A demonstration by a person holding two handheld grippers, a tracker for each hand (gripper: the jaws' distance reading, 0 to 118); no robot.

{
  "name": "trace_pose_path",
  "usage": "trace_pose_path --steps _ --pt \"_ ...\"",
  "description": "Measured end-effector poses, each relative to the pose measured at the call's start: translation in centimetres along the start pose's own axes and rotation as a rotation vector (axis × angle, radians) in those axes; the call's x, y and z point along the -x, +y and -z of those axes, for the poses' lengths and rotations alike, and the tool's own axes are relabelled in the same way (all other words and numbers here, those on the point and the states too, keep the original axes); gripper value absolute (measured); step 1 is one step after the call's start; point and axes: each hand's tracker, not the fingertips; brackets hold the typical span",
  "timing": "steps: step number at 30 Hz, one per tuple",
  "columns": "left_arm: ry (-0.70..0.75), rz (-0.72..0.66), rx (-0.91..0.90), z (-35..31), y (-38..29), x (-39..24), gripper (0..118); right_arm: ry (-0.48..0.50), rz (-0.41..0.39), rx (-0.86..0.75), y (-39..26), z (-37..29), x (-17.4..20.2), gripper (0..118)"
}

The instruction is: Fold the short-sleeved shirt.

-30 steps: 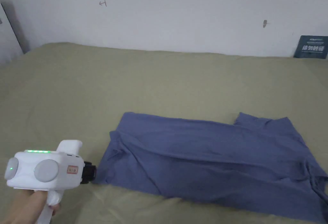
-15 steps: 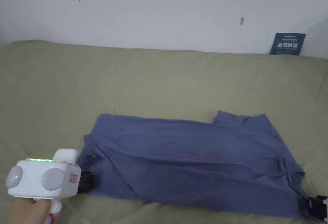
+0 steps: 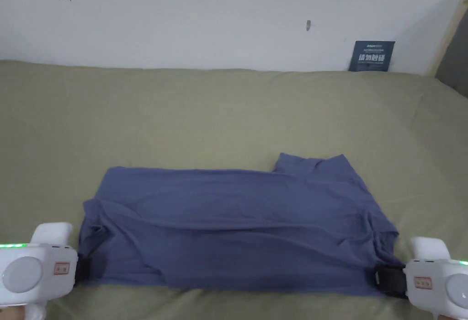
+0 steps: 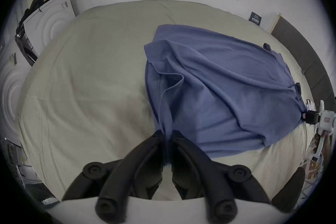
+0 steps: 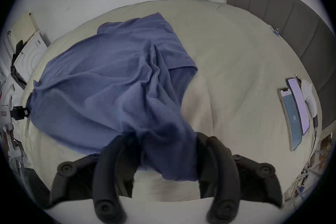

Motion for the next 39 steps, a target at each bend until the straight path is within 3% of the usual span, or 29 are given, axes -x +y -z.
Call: trace_pose_path --steps 1,2,3,5,11,19,25,26,27,28,29,30,35,36,37,38,39 --pt "0.001 -0.001 -0.004 -0.2 0.0 -0.1 9 0.015 -0.012 -0.012 0.1 -0.6 0.2 11" --pt "0.002 -0.003 -0.012 -0.2 0.0 0.3 9 0.033 -0.022 -0.016 0.2 -1.0 0.4 9" --pt "0.010 -0.005 -0.025 -0.4 0.0 0.2 9 0.062 -0.021 -0.031 0.2 -1.6 0.9 9" --pt "0.023 0.004 -0.050 -1.2 -0.2 0.0 9 0.014 -0.055 -0.053 0.2 -2.6 1.5 8" --pt "0.026 0.011 -0.082 -5.2 -2.1 1.1 9 0.067 -0.002 -0.078 -1.1 -7.3 0.7 8" --pt "0.007 -0.017 -0.063 -11.5 -11.9 3.3 9 0.106 -0.034 -0.063 -10.1 -12.9 0.2 9" --pt "-0.047 -0.063 -0.009 -11.6 -16.1 4.5 9 0.132 0.029 -0.016 -14.0 -12.7 -0.2 10" --pt "-0.053 -0.058 -0.014 -11.6 -16.4 4.5 9 0.139 0.047 -0.010 -14.0 -12.8 -0.1 19" --pt "-0.044 -0.038 -0.032 -11.7 -16.5 4.1 16 0.134 0.046 -0.005 -13.8 -12.9 -0.2 57" --pt "-0.029 -0.023 -0.049 -11.8 -16.4 4.0 40 0.123 0.030 -0.002 -13.5 -13.1 -0.1 96" --pt "-0.005 -0.008 -0.066 -12.1 -16.0 3.9 82 0.116 0.009 0.002 -13.2 -13.3 -0.1 118" --pt "-0.002 -0.006 -0.069 -12.5 -15.6 3.7 118 0.105 -0.007 -0.006 -12.9 -13.6 -0.1 110" --pt "0.002 0.017 -0.160 -13.9 -11.3 3.5 118 0.111 -0.031 -0.109 -9.2 -15.1 -0.5 109" --pt "0.014 0.023 -0.165 -13.7 -10.2 3.2 115 0.111 -0.036 -0.116 -8.2 -15.1 -0.3 93" --pt "0.021 0.024 -0.163 -13.3 -9.0 2.9 106 0.109 -0.043 -0.133 -7.3 -15.0 -0.1 66" --pt "0.019 0.024 -0.166 -12.7 -8.0 2.9 79 0.098 -0.052 -0.165 -6.5 -14.9 0.2 33" --pt "0.011 0.026 -0.162 -12.2 -6.7 2.7 15 0.100 -0.066 -0.174 -5.9 -14.6 0.9 3"
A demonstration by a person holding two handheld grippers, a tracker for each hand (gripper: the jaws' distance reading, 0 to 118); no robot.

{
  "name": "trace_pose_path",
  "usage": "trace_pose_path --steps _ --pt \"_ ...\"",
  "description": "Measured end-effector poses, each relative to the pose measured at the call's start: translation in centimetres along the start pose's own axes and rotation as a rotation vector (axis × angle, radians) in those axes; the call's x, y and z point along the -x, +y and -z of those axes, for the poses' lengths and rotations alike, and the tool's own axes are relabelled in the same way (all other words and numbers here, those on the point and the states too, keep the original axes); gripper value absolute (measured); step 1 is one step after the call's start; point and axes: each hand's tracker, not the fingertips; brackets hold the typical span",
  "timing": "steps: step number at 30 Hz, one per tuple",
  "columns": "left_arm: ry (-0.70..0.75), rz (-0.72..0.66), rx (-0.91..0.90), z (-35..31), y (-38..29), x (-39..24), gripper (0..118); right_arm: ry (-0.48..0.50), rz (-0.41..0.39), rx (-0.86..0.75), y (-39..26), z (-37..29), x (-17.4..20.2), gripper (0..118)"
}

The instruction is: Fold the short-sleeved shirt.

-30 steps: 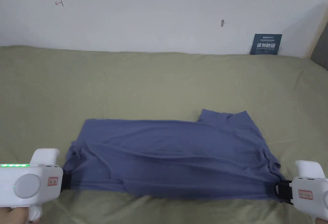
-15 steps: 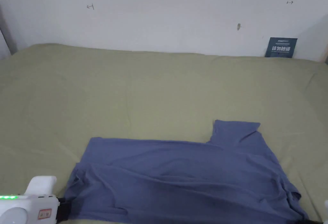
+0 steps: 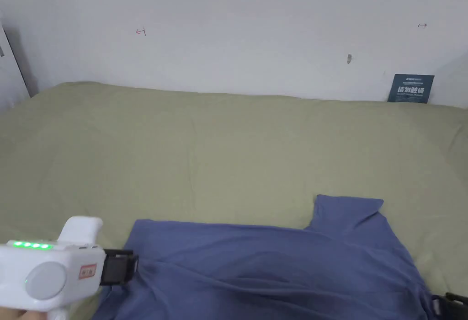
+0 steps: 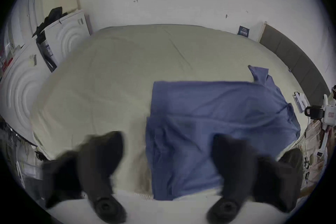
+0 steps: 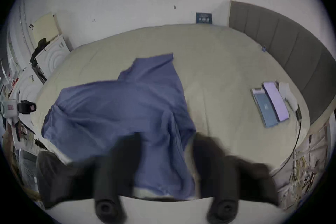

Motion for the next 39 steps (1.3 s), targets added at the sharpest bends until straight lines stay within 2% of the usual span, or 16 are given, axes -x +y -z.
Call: trace_pose_path --steps 1,8,10,12,13,17,21,24,25,26,27,28,31,36,38,39 --pt "0.002 0.002 0.001 0.9 1.0 -0.3 0 -0.012 -0.006 -0.001 0.7 0.7 0.2 3" --pt "0.044 0.031 0.077 10.1 6.3 -0.5 0 0.001 0.030 0.048 4.0 6.3 0.1 0" --pt "0.066 0.036 0.087 12.5 7.3 -0.3 24 -0.007 0.027 0.059 5.1 8.2 -1.1 0" --pt "0.078 0.030 0.137 14.8 8.1 0.2 102 -0.041 -0.003 0.051 5.5 9.2 -0.5 0" --pt "0.081 0.044 0.157 15.8 8.2 0.3 116 -0.045 -0.008 0.057 5.7 9.6 -0.4 0" --pt "0.125 0.088 0.178 19.0 8.2 0.3 115 -0.053 -0.043 0.090 6.4 12.2 -1.0 0" --pt "0.112 0.065 0.241 20.0 8.7 0.7 105 -0.062 -0.054 0.114 7.3 14.4 -1.3 0" --pt "0.068 0.023 0.198 17.9 9.0 0.2 22 -0.079 -0.069 0.121 8.8 15.8 -1.5 0" --pt "0.074 0.051 0.180 17.8 8.8 0.2 4 -0.090 -0.068 0.120 9.4 16.3 -1.6 4" --pt "-0.003 0.067 0.200 17.6 8.8 0.3 4 -0.095 -0.068 0.121 10.0 17.0 -1.8 27" --pt "0.004 0.063 0.206 17.1 8.6 -0.3 4 -0.108 -0.058 0.122 10.7 17.6 -2.0 86" --pt "0.044 0.084 0.201 17.4 8.3 -0.6 4 -0.109 -0.047 0.128 11.3 18.3 -2.1 118" --pt "0.051 0.089 0.202 17.4 8.1 -0.9 4 -0.066 -0.001 0.198 11.3 21.0 -2.9 103" --pt "0.035 0.052 0.196 17.1 8.1 -0.2 4 -0.120 -0.098 0.331 10.5 23.8 -1.8 101" --pt "0.033 0.051 0.196 16.9 8.1 0.0 4 -0.086 -0.051 0.275 10.6 23.1 -2.0 89" --pt "0.033 0.052 0.194 16.9 8.3 -0.2 4 -0.096 -0.056 0.259 10.9 22.5 -1.9 70"
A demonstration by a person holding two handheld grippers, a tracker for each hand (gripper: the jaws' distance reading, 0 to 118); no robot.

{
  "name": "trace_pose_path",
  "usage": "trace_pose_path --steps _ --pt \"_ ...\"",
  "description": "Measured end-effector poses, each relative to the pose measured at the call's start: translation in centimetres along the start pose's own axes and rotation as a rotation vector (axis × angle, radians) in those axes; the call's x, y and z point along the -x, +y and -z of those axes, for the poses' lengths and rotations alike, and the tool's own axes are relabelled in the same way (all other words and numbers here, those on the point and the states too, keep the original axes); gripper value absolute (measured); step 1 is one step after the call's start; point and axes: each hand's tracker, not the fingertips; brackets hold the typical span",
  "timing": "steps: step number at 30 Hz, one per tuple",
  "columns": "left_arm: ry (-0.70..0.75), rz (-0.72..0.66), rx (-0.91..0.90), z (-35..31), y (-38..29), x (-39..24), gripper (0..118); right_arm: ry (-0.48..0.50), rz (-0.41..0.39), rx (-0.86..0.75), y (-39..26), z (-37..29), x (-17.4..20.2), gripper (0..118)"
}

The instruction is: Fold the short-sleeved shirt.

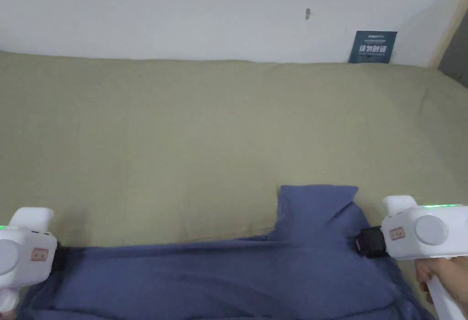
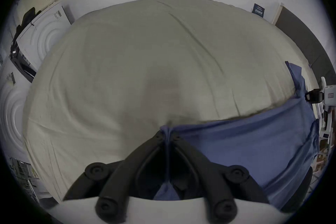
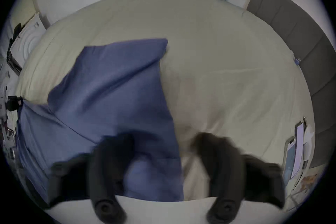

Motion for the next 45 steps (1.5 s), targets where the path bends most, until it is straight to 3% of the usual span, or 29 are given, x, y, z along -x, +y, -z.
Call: trace_pose_path --steps 2,8,16,23,32,34,35,36,37,38,39,40,42,44,45 --pt "0.000 0.002 -0.007 -0.7 -0.1 0.2 4 0.015 -0.043 -0.068 0.3 -1.9 0.4 1" --pt "-0.040 -0.021 -0.116 -6.8 -1.2 1.4 4 0.056 -0.011 -0.162 -0.3 -9.4 -0.1 0" --pt "-0.100 0.020 -0.293 -16.1 -9.6 3.3 4 0.111 -0.021 -0.314 -8.9 -20.6 -0.1 0" --pt "-0.113 -0.004 -0.341 -17.2 -19.4 3.3 4 0.132 -0.010 -0.295 -18.8 -21.0 -0.9 0" --pt "-0.103 0.000 -0.257 -13.6 -23.3 2.8 5 0.142 0.037 -0.202 -23.6 -16.5 -2.5 0" --pt "-0.104 -0.002 -0.245 -13.3 -23.3 2.8 14 0.138 0.044 -0.198 -24.1 -16.2 -2.1 1" --pt "-0.110 -0.007 -0.240 -13.4 -23.2 2.9 35 0.135 0.045 -0.202 -24.1 -16.1 -2.2 2" --pt "-0.108 -0.016 -0.227 -13.4 -23.3 2.8 82 0.140 0.050 -0.204 -24.1 -16.2 -2.3 23" --pt "-0.085 -0.028 -0.206 -13.6 -23.1 2.6 110 0.159 0.060 -0.217 -24.3 -16.7 -2.0 61" --pt "-0.084 -0.032 -0.223 -14.0 -23.1 2.5 116 0.164 0.075 -0.227 -24.2 -16.9 -1.8 104" --pt "-0.072 -0.038 -0.257 -14.8 -22.9 2.3 116 0.153 0.077 -0.229 -24.0 -17.1 -1.5 115" --pt "-0.051 -0.049 -0.254 -15.2 -22.7 2.0 116 0.113 0.082 -0.361 -23.9 -19.1 -1.5 108" --pt "-0.052 -0.070 -0.272 -16.7 -22.0 1.6 115 0.127 0.074 -0.314 -23.6 -20.6 0.4 110" --pt "-0.041 -0.098 -0.306 -18.1 -21.5 0.8 114 0.108 0.069 -0.399 -23.2 -22.7 2.1 109" --pt "-0.033 -0.108 -0.338 -18.8 -21.3 0.3 111 0.105 0.072 -0.433 -22.4 -22.3 2.5 100"
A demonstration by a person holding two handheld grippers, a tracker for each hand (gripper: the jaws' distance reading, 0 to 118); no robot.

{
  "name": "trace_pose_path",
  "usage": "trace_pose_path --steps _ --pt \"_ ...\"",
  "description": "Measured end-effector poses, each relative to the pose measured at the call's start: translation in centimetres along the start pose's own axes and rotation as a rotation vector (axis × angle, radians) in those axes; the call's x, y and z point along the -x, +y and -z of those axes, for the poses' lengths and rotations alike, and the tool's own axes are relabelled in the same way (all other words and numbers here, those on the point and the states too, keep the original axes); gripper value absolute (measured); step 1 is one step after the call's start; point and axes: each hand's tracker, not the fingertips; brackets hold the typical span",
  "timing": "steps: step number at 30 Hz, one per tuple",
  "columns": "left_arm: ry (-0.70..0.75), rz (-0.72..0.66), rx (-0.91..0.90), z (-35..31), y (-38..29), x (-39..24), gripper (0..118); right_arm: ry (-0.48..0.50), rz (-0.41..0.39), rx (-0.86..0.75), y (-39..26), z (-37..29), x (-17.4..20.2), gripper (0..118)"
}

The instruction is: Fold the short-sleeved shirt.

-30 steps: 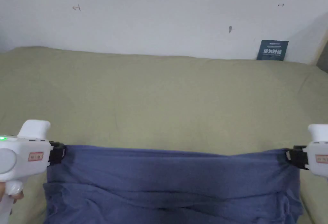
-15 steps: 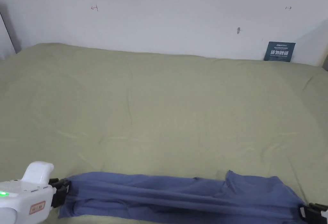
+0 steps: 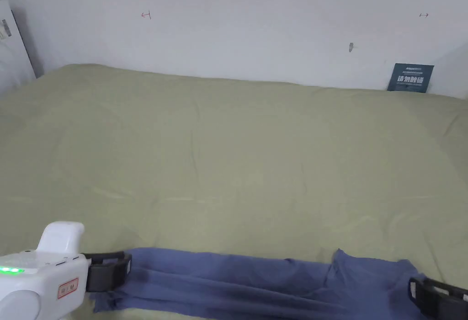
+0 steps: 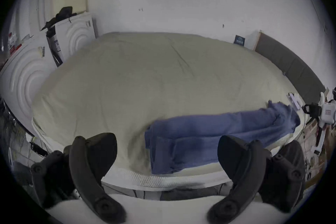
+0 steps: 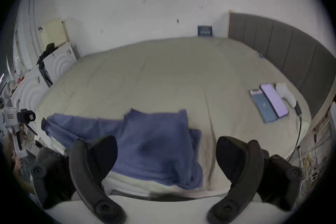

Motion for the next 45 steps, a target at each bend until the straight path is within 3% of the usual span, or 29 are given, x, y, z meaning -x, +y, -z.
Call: trace_pose_path --steps 1,2,3,4,7,11,17,23,25,26,27,28,30,43,45 --pt "-0.001 -0.001 -0.030 -0.5 0.3 -0.4 102 0.010 -0.004 -0.031 0.4 -0.5 1.0 83" --pt "0.007 0.008 -0.066 -1.0 0.4 -0.9 76 0.013 -0.001 -0.077 0.6 -1.2 2.2 54" --pt "0.038 0.017 -0.094 -1.2 0.1 -1.6 16 0.010 -0.005 -0.102 0.7 -1.8 3.5 10" --pt "0.057 0.028 -0.127 -1.3 0.0 -1.9 0 -0.003 -0.025 -0.123 0.8 -2.0 4.5 0" --pt "0.015 -0.029 -0.121 -2.0 0.1 -2.1 0 -0.050 -0.097 -0.196 0.4 -3.1 7.5 0" --pt "-0.054 -0.135 -0.020 -2.5 0.9 -0.2 0 -0.045 -0.102 -0.231 -0.3 -3.4 10.1 0" --pt "-0.184 -0.310 0.161 -0.7 3.2 6.0 0 -0.057 -0.116 -0.256 -0.7 -3.9 11.6 0" --pt "-0.433 -0.527 0.336 4.1 4.2 12.1 0 -0.054 -0.105 -0.227 -1.2 -3.8 12.0 0" --pt "-0.468 -0.533 0.386 5.7 4.3 13.2 0 -0.060 -0.110 -0.210 -1.4 -3.4 12.1 0" --pt "-0.484 -0.520 0.408 6.5 4.4 13.5 2 -0.068 -0.115 -0.203 -1.5 -3.2 12.2 0" --pt "-0.481 -0.505 0.409 6.5 4.4 13.0 15 -0.080 -0.121 -0.191 -1.7 -2.9 12.3 0" --pt "-0.491 -0.494 0.406 7.0 4.4 13.1 38 -0.087 -0.121 -0.184 -1.8 -2.7 12.4 0" --pt "-0.587 -0.553 0.458 8.0 4.5 13.9 118 -0.094 -0.107 -0.168 -2.0 -2.5 12.4 0" --pt "-0.731 -0.575 0.510 9.7 3.3 10.6 118 -0.075 -0.082 -0.118 -2.3 -1.3 12.4 0" --pt "-0.667 -0.530 0.516 9.8 3.3 9.3 118 -0.065 -0.076 -0.118 -2.2 -1.3 12.2 0"
